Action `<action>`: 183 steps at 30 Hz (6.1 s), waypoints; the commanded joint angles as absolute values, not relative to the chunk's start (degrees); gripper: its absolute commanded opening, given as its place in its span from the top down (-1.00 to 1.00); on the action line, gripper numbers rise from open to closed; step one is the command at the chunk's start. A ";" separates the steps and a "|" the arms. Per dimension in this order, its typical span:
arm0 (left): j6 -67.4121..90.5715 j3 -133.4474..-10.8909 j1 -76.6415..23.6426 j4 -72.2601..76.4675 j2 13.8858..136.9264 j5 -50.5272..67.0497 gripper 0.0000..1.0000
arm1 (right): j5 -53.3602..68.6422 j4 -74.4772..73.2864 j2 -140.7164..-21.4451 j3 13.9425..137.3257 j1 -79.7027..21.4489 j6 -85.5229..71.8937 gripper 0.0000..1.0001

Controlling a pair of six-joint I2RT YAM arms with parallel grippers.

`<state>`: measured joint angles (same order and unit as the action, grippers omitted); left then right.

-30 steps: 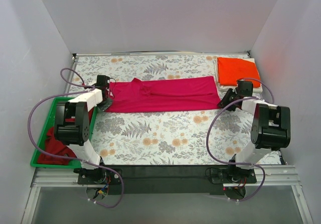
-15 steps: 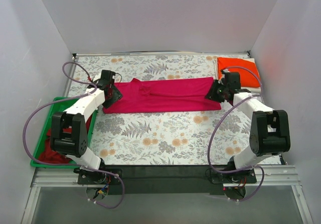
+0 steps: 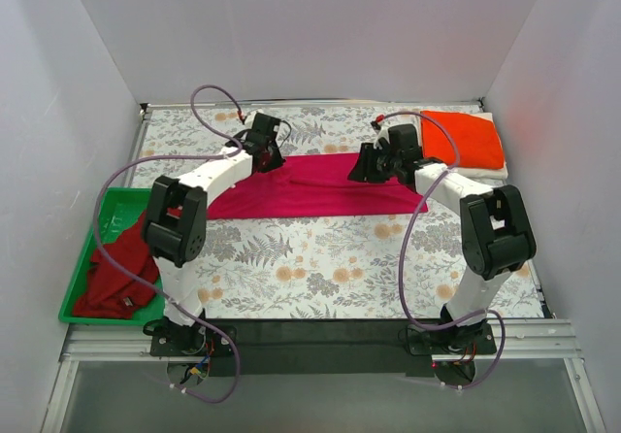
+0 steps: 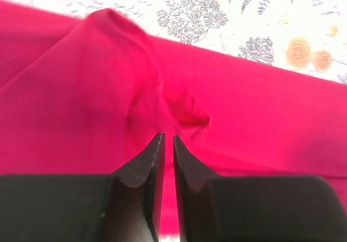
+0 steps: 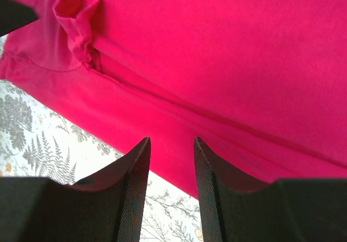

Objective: Fold and stack the t-shirts
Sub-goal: Fold the tshirt

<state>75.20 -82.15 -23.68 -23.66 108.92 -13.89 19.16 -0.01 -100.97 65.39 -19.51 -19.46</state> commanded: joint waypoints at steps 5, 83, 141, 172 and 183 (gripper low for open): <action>69.26 -89.72 -26.36 -17.41 118.12 -16.70 0.80 | 17.84 0.88 -93.70 57.93 -19.16 -16.61 0.23; 69.70 -81.65 -32.70 -8.80 115.07 -19.51 0.53 | 16.17 -1.76 -86.92 49.39 -18.90 -12.75 0.23; 81.12 -65.40 -17.49 -28.83 96.68 -24.51 -0.17 | -4.57 -11.59 -96.23 57.21 -16.08 -10.63 0.10; 52.30 -109.76 -8.26 -25.58 140.07 -26.89 -0.34 | 25.98 -35.86 -99.04 56.39 -50.95 -9.77 0.07; 51.75 -117.00 -7.91 -23.30 140.31 -23.57 -0.55 | 19.17 -43.94 -105.74 76.02 -59.24 -5.54 0.07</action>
